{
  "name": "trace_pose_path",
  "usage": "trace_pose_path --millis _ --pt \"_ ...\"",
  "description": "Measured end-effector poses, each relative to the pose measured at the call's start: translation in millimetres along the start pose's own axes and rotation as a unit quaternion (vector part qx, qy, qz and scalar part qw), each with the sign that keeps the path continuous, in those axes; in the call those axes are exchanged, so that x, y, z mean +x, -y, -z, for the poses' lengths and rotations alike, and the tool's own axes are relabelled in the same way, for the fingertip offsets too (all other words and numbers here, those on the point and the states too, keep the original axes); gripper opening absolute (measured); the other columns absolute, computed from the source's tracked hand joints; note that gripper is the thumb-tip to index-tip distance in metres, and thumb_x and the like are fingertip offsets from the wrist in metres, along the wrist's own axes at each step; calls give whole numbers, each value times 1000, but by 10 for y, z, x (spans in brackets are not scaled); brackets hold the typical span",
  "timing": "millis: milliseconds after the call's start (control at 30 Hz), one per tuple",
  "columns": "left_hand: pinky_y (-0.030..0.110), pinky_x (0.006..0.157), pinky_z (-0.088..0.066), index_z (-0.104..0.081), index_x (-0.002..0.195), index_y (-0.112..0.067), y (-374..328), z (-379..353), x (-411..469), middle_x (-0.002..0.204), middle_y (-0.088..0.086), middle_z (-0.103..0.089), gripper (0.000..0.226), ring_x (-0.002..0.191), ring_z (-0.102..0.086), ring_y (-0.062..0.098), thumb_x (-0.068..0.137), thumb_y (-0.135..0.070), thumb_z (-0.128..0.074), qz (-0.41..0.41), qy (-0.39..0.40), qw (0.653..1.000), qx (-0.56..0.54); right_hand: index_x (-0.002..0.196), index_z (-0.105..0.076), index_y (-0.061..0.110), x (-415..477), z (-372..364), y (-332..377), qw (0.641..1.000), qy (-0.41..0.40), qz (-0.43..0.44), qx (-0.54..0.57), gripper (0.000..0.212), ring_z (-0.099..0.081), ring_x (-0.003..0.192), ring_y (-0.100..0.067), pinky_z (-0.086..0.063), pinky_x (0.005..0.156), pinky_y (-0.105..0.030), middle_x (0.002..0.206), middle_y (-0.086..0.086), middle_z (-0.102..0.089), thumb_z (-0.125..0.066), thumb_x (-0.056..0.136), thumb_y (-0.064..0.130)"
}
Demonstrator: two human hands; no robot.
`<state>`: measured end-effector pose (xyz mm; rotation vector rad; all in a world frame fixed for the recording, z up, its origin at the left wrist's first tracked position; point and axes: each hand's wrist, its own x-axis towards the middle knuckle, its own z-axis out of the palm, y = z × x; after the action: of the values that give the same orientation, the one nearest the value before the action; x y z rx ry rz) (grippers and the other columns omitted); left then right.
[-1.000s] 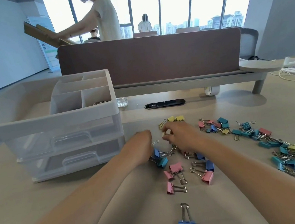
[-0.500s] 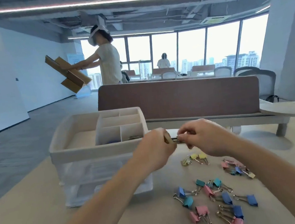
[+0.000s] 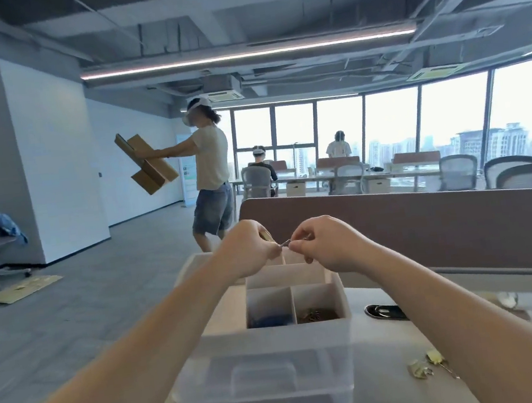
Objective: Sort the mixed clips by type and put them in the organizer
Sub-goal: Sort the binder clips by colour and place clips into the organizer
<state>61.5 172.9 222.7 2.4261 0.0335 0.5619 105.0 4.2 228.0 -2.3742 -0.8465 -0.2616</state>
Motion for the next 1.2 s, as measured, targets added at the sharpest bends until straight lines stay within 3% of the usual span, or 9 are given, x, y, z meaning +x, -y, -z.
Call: trace_pose_path --millis 67,167,300,467,600,733,933,1033,1200 --pt "25 64 -50 -74 87 -10 98 2 181 74 2 -70 15 71 -67 16 82 -25 -73 19 11 1000 -6 99 -71 20 223 -95 -20 1000 -2 -12 -2 20 -62 67 -11 -47 62 -26 73 5 -69 -61 94 37" --pt "37 82 -52 -73 79 -12 202 -40 388 71 4 -73 18 66 -69 15 75 -30 -71 45 23 999 -1 99 -71 19 510 -207 -56 999 4 -30 -24 22 -60 69 -14 -52 67 -32 76 5 -65 -64 92 38" --pt "30 67 -54 -73 76 -8 273 -79 537 73 9 -74 20 64 -68 19 71 -27 -71 63 45 997 6 95 -71 18 761 -289 -101 997 23 -47 -49 23 -60 68 -17 -55 73 -37 73 7 -63 -67 89 40" --pt "31 73 -53 -69 91 -13 381 -51 551 80 1 -71 26 82 -69 20 73 -31 -76 56 99 991 73 96 -73 18 865 -354 -117 996 51 -34 -71 17 -57 70 -15 -50 71 -30 67 10 -59 -67 90 33" --pt "35 79 -54 -70 102 -7 467 -20 510 96 7 -72 34 89 -67 21 79 -32 -76 32 73 994 79 95 -74 19 915 -426 -68 994 65 -23 -87 17 -61 72 -16 -54 74 -32 69 9 -62 -72 85 33" --pt "33 76 -51 -69 106 -5 529 66 455 104 8 -69 29 84 -63 19 85 -24 -71 11 7 999 53 92 -71 26 959 -570 14 991 60 -15 -121 14 -67 83 -18 -58 78 -35 90 6 -69 -70 83 36" --pt "20 57 -38 -69 100 -9 578 119 368 92 2 -66 16 64 -53 6 90 -19 -62 11 -27 999 33 94 -70 31 965 -673 99 984 84 22 -158 21 -64 89 -17 -57 81 -35 97 9 -68 -72 76 43" --pt "20 55 -37 -69 98 -9 578 113 350 86 0 -64 16 62 -52 5 90 -14 -57 17 -35 999 16 102 -71 28 966 -666 119 985 92 13 -144 30 -64 86 -16 -55 75 -29 97 7 -69 -77 76 41" --pt "25 59 -38 -68 101 -10 522 107 305 79 -3 -60 18 66 -53 11 90 -16 -55 19 -35 999 0 114 -67 19 939 -607 112 989 104 10 -106 41 -68 77 -21 -57 72 -34 86 7 -62 -80 77 30"
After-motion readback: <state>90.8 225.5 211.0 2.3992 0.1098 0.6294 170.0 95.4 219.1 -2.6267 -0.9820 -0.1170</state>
